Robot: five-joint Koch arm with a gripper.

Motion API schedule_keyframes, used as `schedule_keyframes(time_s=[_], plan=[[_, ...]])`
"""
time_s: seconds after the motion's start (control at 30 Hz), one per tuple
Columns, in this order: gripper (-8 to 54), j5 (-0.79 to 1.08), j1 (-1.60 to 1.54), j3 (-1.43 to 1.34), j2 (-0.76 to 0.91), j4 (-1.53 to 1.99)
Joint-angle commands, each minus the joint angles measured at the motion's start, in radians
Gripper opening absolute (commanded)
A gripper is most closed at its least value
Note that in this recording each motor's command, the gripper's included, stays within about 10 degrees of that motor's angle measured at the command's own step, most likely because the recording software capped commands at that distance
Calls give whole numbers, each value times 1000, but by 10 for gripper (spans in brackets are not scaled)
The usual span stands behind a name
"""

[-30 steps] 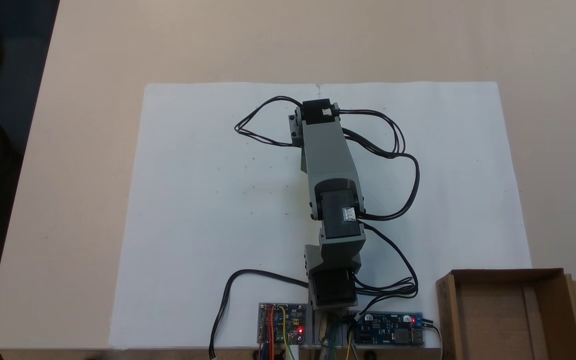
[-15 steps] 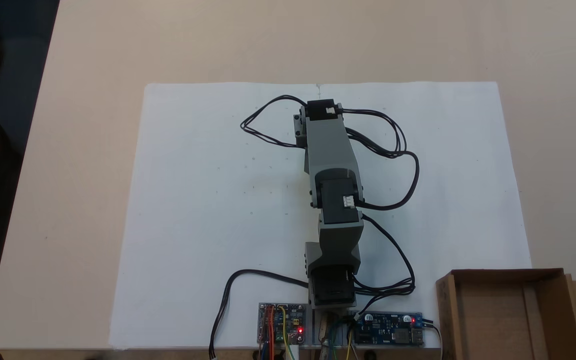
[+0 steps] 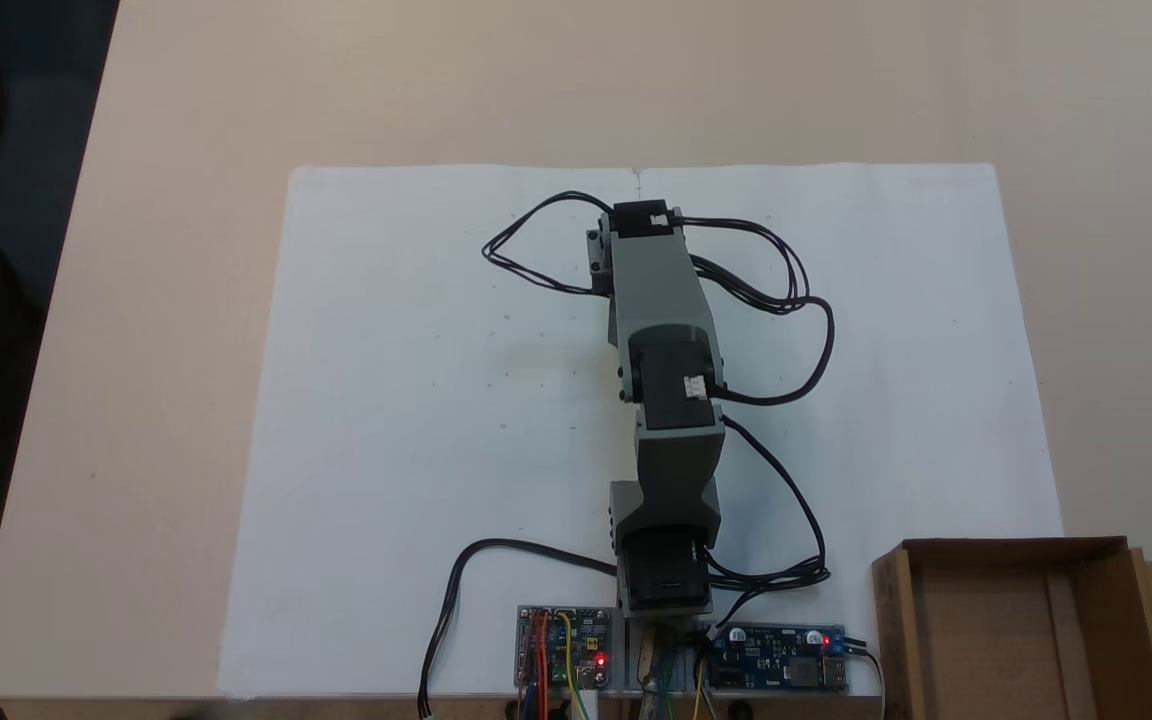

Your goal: Grasp a green dice and put it in the bin.

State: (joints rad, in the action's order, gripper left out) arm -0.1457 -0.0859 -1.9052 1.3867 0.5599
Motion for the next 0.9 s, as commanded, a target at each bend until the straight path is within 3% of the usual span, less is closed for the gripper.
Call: schedule_keyframes(time_s=[0.0,0.37,0.43,0.87], plan=[[347,51,-3,8,21,-26],[200,51,-3,8,21,-25],[127,51,-3,8,21,-26],[123,26,115,9,101,-144]])
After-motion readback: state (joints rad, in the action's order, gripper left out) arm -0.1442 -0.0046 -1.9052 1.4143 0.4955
